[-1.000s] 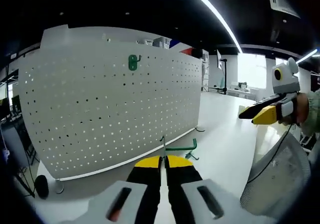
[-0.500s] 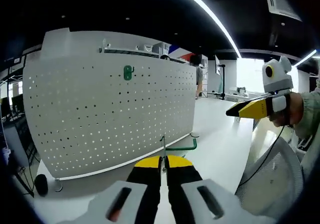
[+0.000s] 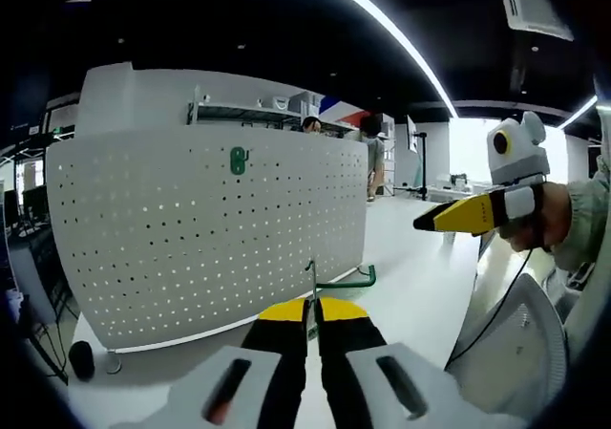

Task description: Insert the hook assembly into the mounting plate slot until the hook locks in place.

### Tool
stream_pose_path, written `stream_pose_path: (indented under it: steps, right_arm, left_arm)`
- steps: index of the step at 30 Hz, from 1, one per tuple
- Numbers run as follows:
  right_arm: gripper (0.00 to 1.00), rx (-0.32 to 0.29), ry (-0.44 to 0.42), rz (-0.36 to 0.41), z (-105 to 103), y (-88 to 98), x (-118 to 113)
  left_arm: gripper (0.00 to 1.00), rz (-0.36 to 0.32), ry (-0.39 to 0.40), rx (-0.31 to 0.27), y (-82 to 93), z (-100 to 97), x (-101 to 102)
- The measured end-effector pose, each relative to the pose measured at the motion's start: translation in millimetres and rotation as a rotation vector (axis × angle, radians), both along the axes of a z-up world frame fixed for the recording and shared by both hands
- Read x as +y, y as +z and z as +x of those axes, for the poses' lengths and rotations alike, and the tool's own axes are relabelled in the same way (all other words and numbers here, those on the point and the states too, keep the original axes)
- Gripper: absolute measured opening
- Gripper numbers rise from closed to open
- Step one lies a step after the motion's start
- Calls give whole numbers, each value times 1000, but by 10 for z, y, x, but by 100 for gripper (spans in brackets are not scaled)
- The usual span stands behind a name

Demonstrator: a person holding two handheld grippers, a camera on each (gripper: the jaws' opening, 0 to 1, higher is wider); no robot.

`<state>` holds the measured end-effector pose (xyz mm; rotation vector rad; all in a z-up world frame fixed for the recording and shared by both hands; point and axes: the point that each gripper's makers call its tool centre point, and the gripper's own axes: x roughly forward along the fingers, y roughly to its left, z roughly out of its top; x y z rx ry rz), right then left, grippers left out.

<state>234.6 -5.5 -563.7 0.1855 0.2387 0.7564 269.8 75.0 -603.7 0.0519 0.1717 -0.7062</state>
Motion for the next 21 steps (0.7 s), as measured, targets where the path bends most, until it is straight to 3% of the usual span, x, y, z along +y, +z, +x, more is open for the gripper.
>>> stream_pose_path:
  steps: [21]
  right_arm:
    - [17, -27, 50, 60, -3, 163, 225]
  left_arm:
    - [3, -54, -39, -77, 386, -102, -171]
